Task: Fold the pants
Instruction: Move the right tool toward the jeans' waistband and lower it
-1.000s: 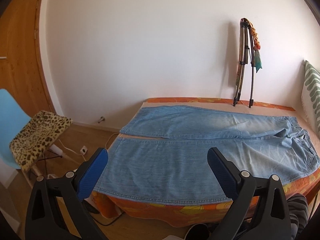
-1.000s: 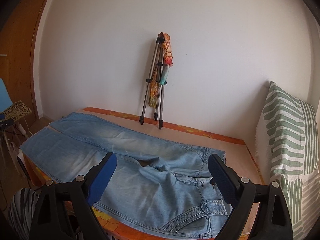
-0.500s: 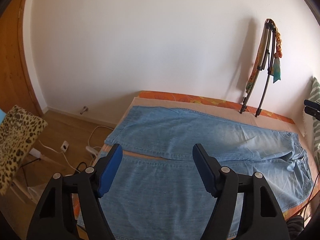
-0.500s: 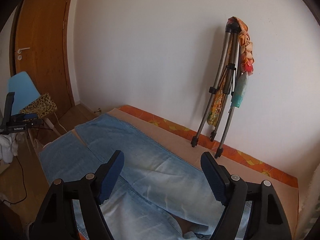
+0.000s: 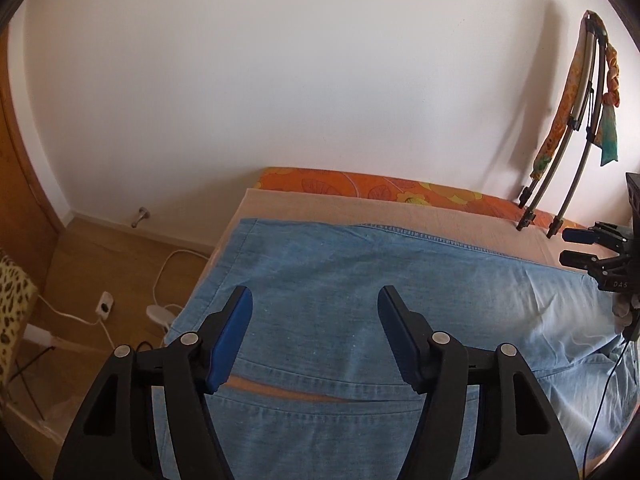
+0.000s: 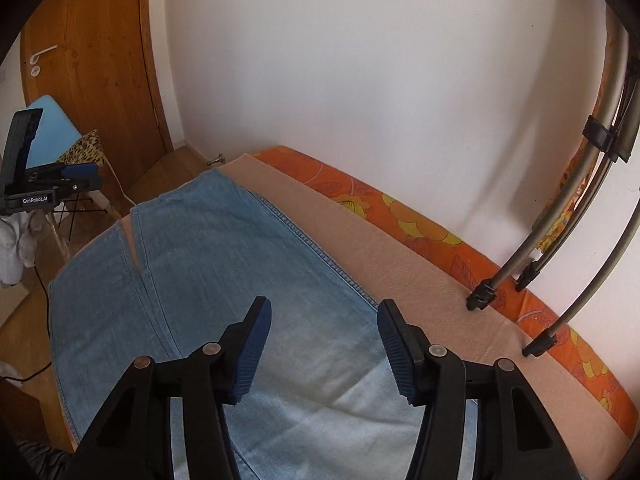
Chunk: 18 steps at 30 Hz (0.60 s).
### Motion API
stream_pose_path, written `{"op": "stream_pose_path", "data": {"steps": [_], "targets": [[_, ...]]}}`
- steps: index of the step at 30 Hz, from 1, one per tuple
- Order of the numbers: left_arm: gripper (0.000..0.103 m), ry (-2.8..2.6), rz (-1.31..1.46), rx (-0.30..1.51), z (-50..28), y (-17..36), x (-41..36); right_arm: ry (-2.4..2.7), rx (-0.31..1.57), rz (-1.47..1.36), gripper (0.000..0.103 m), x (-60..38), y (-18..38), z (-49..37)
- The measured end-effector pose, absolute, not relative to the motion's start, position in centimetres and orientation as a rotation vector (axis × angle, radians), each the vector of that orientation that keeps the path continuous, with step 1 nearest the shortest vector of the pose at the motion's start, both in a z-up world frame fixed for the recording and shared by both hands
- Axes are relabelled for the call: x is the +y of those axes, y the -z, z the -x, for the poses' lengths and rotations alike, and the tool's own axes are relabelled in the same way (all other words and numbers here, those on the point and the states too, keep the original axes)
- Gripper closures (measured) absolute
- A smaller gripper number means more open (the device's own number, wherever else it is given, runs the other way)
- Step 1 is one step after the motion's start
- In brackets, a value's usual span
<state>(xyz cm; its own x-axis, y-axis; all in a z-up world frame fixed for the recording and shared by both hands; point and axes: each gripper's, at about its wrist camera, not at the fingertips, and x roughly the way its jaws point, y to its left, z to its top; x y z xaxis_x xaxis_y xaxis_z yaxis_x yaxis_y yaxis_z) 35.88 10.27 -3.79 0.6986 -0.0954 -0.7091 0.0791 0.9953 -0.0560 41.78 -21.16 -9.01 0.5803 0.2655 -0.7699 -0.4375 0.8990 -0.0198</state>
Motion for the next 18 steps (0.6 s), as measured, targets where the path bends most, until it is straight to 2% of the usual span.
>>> {"op": "stream_pose_path", "data": {"steps": [11, 18], "targets": [[0.038, 0.117, 0.083, 0.891, -43.6, 7.0, 9.3, -0.474, 0.971, 0.229, 0.046, -19.5, 17.7, -50.9], [0.038, 0.124, 0.082, 0.926, -47.4, 8.1, 8.2, -0.481, 1.021, 0.238, 0.046, -18.8, 20.9, -54.5]]}}
